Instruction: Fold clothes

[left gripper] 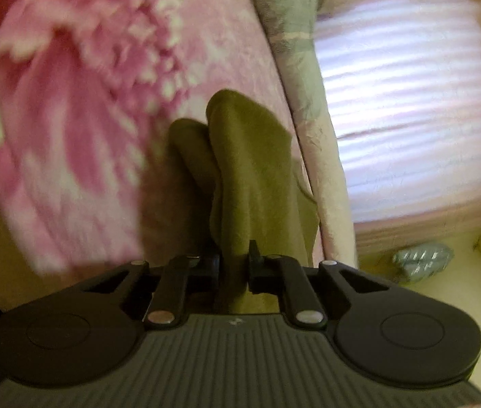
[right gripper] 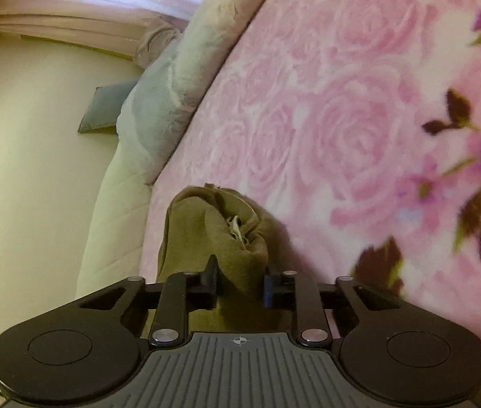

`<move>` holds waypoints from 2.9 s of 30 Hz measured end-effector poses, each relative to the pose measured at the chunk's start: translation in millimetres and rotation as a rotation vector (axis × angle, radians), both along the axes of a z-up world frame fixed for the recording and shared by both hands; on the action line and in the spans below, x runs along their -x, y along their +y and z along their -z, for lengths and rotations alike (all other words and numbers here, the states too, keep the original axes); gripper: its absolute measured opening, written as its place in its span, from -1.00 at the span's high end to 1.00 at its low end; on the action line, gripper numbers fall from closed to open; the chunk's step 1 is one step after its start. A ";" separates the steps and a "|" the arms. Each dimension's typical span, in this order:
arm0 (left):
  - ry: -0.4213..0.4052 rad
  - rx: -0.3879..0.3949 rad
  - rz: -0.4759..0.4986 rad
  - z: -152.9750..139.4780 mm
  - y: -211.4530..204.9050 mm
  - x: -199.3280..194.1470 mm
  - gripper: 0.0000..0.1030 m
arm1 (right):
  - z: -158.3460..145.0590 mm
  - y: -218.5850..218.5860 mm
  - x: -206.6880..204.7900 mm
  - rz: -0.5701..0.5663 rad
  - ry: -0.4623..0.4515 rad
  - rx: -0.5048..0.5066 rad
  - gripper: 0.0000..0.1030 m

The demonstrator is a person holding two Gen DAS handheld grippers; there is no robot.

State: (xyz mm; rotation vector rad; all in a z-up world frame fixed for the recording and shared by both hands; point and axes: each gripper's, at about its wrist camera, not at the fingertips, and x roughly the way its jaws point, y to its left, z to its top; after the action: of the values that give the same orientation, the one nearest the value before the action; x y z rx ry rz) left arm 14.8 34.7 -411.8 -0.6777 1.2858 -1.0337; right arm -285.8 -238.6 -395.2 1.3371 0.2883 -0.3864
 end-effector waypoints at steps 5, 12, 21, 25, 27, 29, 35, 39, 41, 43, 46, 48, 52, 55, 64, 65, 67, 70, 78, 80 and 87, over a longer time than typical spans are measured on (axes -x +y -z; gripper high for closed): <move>-0.094 -0.056 -0.002 -20.9 14.1 -25.7 0.79 | -15.8 45.4 14.1 -0.016 0.029 -0.043 0.62; -0.188 -0.117 0.035 -40.9 21.0 -40.4 0.53 | -35.6 74.2 32.7 -0.041 0.115 0.067 -0.11; -0.211 -0.108 0.047 -39.7 -13.6 -71.4 0.34 | -54.0 -0.5 -7.0 -0.061 0.017 0.162 -0.10; -0.180 -0.066 0.053 -27.4 -27.5 -77.0 0.64 | -32.8 -13.4 -38.3 -0.098 0.018 0.111 0.00; -0.203 -0.029 0.055 -27.6 -30.3 -75.7 0.96 | -26.3 -13.1 -43.1 -0.105 0.022 0.110 0.88; -0.259 0.015 0.052 -32.8 -28.2 -71.4 0.96 | -38.4 -4.1 -37.9 -0.102 -0.005 0.253 0.89; -0.336 -0.068 0.043 -23.0 -35.0 -64.6 0.93 | -40.9 11.8 -37.4 -0.105 0.112 0.495 0.86; -0.389 -0.149 -0.025 -31.0 -26.7 -58.2 0.57 | -25.1 4.5 -36.1 -0.034 0.203 0.418 -0.22; -0.463 -0.190 -0.054 -44.9 -18.6 -51.8 0.57 | -37.6 5.6 -20.3 0.026 0.206 0.426 -0.24; -0.530 -0.183 -0.047 -62.2 -9.9 -41.0 0.58 | -55.6 12.2 -9.8 0.056 0.212 0.466 -0.24; -0.604 -0.101 0.092 -85.6 -7.1 -11.0 0.74 | -81.5 38.5 -4.5 -0.002 0.212 0.595 0.04; -0.644 -0.095 0.208 -90.5 -16.4 16.5 0.76 | -91.3 61.6 -10.4 -0.085 0.240 0.681 0.46; -0.678 -0.133 0.317 -81.9 -37.0 54.5 0.77 | -91.1 101.9 -32.3 -0.221 0.305 0.804 0.53; -0.698 -0.226 0.338 -68.3 -51.5 65.2 0.77 | -65.6 111.1 -53.3 -0.265 0.382 0.817 0.53; -0.776 -0.349 0.331 -54.6 -70.7 80.1 0.85 | -19.2 107.8 -75.7 -0.318 0.597 0.867 0.53; -0.762 -0.351 0.319 -57.6 -69.2 79.7 0.85 | -20.2 105.3 -74.7 -0.318 0.592 0.856 0.53; -0.761 -0.332 0.300 -71.3 -60.3 84.3 0.85 | -27.9 102.1 -66.1 -0.291 0.561 0.820 0.53; -0.794 -0.255 0.325 -88.0 -43.0 98.1 0.81 | -50.5 104.8 -42.6 -0.212 0.464 0.765 0.53; -0.800 -0.295 0.413 -60.6 -56.8 114.3 0.71 | -40.6 122.9 -47.1 -0.290 0.412 0.750 0.53; -0.776 -0.297 0.397 -58.8 -57.7 112.3 0.71 | -28.8 121.0 -52.3 -0.297 0.433 0.741 0.53; -0.766 -0.381 0.349 -78.5 -50.1 124.1 0.70 | -42.1 120.9 -45.8 -0.273 0.477 0.722 0.52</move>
State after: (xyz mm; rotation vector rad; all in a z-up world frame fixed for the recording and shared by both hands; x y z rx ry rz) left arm -109.3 -15.4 -333.3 0.2444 0.8805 -1.1277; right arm -240.0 -117.7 -353.1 0.4762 0.6494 -0.5130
